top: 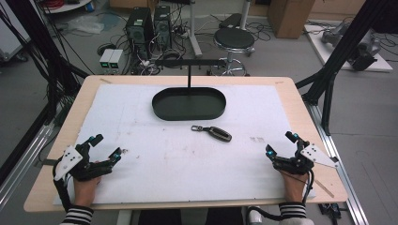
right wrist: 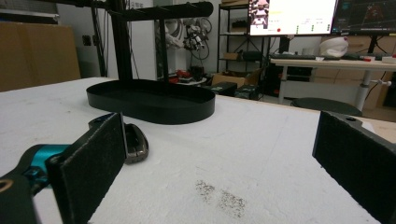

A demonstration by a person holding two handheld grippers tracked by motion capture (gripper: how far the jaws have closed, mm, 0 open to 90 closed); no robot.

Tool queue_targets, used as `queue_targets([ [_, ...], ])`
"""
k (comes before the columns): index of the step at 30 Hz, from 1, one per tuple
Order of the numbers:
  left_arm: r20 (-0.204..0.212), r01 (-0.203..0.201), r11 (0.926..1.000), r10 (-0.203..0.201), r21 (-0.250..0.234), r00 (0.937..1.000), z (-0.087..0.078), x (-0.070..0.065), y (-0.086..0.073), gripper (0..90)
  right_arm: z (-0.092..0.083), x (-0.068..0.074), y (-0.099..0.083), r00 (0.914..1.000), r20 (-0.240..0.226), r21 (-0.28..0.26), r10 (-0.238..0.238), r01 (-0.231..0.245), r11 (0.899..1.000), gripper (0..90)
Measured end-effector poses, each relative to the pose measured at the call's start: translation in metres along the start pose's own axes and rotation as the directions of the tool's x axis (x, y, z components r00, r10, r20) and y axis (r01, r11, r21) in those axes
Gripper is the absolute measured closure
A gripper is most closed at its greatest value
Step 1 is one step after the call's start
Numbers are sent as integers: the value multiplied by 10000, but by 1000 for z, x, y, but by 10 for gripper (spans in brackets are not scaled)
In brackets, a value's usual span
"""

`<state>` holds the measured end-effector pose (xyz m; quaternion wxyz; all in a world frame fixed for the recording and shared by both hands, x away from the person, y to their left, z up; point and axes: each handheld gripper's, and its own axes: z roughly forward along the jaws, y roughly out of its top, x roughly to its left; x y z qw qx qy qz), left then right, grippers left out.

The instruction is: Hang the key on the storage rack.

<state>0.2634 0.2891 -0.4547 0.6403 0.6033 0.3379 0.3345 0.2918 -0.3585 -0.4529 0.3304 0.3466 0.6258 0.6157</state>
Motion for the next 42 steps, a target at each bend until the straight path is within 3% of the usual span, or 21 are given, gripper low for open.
queue_targets([
  [22, 14, 54, 10000, -54, -3, 10000, 0, 0, 0, 123, 0, 0, 0, 10000, 6, -55, 23, -23, 10000, 9],
  [28, 18, 32, 10000, -32, -2, 10000, 0, 0, 0, 123, 4, 0, 2, 10000, 24, 207, 12, -12, 9998, 8],
  [33, 13, 63, 10000, -62, -9, 10000, 0, 1, 0, 123, 8, -1, 14, 9998, -115, 424, -175, 180, 9989, 8],
  [37, 13, 68, 10000, -68, 2, 10000, 0, 1, 0, 123, 15, -4, 29, 9990, -113, 914, -423, 432, 9949, 8],
  [42, -9, 70, 10000, -70, 7, 10000, 0, 1, 0, 123, 27, -7, 47, 9962, -683, 1485, -533, 630, 9869, 8],
])
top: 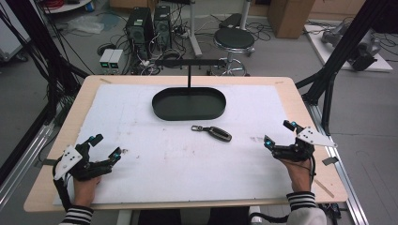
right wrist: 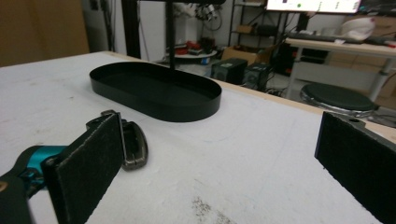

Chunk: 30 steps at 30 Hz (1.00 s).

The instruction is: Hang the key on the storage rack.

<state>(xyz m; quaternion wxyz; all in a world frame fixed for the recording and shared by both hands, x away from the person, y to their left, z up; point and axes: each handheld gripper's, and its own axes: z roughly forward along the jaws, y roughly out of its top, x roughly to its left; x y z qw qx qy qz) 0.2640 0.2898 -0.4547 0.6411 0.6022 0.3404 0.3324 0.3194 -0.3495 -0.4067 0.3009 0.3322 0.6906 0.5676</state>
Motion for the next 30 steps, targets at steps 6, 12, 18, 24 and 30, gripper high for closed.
queue_targets([
  [6, 3, 6, 10000, -6, -8, 10000, 0, 0, 0, 123, 21, -1, 23, 9966, -775, 935, -288, 360, 9950, 8],
  [12, 13, -17, 10000, 17, 0, 10000, 0, 0, 0, 123, 46, 5, 46, 9858, -1536, 1838, -673, 954, 9783, 8],
  [18, 14, -13, 10000, 13, 0, 10000, 0, 0, 0, 123, 66, 9, 65, 9746, -1997, 2590, -1015, 1524, 9538, 8],
  [24, 4, 1, 10000, -1, 6, 10000, 0, 0, 0, 123, 88, 13, 78, 9636, -2476, 3441, -1005, 1844, 9207, 8],
  [30, 11, 58, 10000, -58, 23, 10000, 0, 0, 0, 123, 110, 22, 83, 9502, -2851, 4206, -1256, 2418, 8744, 8],
])
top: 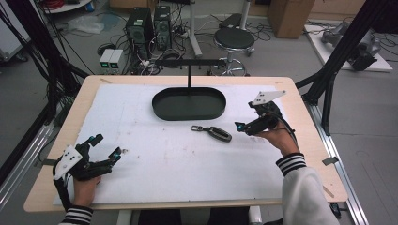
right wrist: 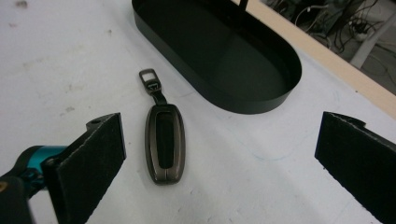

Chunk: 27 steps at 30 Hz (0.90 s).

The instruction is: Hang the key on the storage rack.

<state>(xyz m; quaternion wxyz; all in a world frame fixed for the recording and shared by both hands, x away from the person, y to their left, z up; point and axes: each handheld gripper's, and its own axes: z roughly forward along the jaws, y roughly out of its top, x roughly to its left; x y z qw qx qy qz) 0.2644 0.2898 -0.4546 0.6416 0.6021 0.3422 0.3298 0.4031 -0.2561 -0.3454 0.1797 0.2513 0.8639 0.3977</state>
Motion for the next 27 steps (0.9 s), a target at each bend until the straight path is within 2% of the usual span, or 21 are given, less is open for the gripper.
queue_targets([
  [7, -6, 5, 10000, -5, -3, 10000, 0, 0, 0, 123, 20, 3, 15, 9987, -289, 1044, -421, 449, 9935, 9],
  [13, -13, 23, 10000, -23, -4, 10000, 0, 0, 0, 123, 35, 5, 23, 9966, -506, 1702, -645, 723, 9828, 9],
  [17, -12, 10, 10000, -10, 25, 10000, 0, 0, 0, 123, 44, 7, 25, 9943, -677, 1940, -824, 942, 9765, 9],
  [23, -17, 44, 10000, -44, 28, 10000, 1, 1, 0, 123, 59, 8, 24, 9926, -966, 2578, -731, 959, 9614, 10],
  [27, -27, 74, 10000, -74, 44, 10000, 1, 1, 0, 123, 69, 11, 23, 9899, -1135, 3042, -850, 1161, 9455, 15],
])
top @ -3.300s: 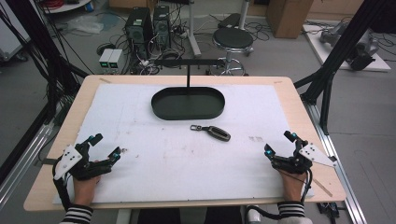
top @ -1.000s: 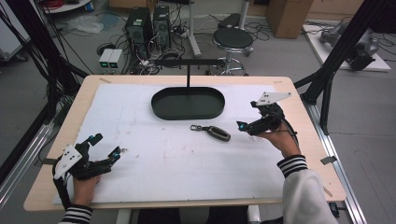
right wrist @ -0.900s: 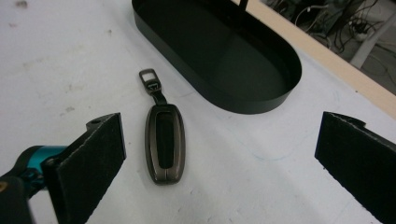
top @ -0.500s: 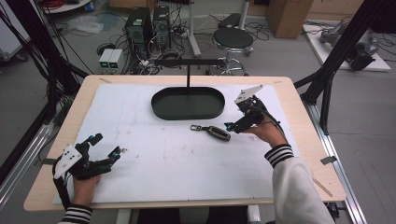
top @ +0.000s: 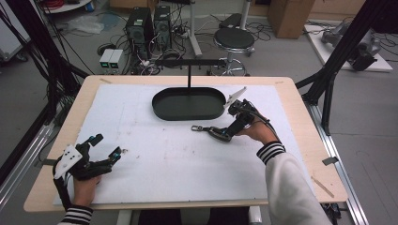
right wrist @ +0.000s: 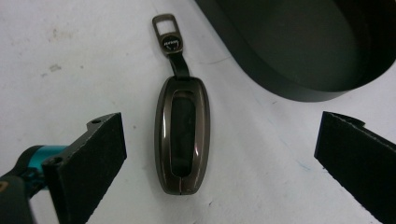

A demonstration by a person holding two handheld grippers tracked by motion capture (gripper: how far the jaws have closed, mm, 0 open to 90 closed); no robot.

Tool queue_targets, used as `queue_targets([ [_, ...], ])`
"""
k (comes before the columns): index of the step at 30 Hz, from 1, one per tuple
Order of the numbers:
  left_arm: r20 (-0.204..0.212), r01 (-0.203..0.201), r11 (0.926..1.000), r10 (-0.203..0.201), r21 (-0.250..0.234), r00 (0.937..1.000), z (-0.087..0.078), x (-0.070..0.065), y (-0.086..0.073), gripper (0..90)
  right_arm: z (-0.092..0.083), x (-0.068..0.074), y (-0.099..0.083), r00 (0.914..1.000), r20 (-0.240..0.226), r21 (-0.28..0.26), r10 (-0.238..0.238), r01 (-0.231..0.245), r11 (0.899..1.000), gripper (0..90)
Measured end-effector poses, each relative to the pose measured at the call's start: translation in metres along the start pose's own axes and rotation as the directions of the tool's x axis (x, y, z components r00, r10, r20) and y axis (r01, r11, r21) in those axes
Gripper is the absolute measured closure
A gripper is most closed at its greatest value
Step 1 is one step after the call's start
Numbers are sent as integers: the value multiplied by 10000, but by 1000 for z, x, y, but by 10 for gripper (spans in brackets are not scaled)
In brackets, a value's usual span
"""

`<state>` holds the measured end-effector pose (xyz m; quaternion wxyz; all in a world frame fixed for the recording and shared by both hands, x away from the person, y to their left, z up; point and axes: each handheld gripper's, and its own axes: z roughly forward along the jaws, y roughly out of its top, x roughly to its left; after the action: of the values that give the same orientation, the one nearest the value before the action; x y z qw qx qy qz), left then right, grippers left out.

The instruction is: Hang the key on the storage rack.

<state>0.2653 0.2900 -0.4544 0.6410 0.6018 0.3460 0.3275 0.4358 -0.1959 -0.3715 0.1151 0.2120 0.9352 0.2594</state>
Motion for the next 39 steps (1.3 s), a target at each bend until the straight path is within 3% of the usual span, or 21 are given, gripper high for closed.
queue_targets([
  [12, -29, 49, 10000, -49, -2, 10000, 0, 0, 0, 123, 20, 1, 10, 9984, -564, 1421, -13, 93, 9898, 16],
  [13, -27, 46, 10000, -46, -2, 10000, 0, 0, 0, 123, 24, 1, 12, 9979, -638, 1731, -138, 246, 9846, 16],
  [19, -24, -37, 10000, 38, 43, 10000, 1, -1, 0, 123, 37, 2, 16, 9958, -915, 2174, -24, 224, 9758, 17],
  [21, -15, -7, 10000, 7, 42, 10000, 0, 0, 0, 123, 39, 2, 17, 9949, -1004, 2212, -60, 282, 9748, 57],
  [28, -38, 48, 10000, -48, 31, 10000, 0, 0, 0, 123, 48, 1, 18, 9950, -1002, 2542, 38, 219, 9669, 64],
  [31, -33, 47, 10000, -47, 33, 10000, 0, 0, 0, 124, 49, 2, 19, 9925, -1224, 2610, 1, 321, 9648, 136],
  [39, -38, 26, 10000, -25, 46, 10000, 0, 0, 0, 123, 52, 2, 18, 9897, -1430, 2872, 49, 368, 9571, 224],
])
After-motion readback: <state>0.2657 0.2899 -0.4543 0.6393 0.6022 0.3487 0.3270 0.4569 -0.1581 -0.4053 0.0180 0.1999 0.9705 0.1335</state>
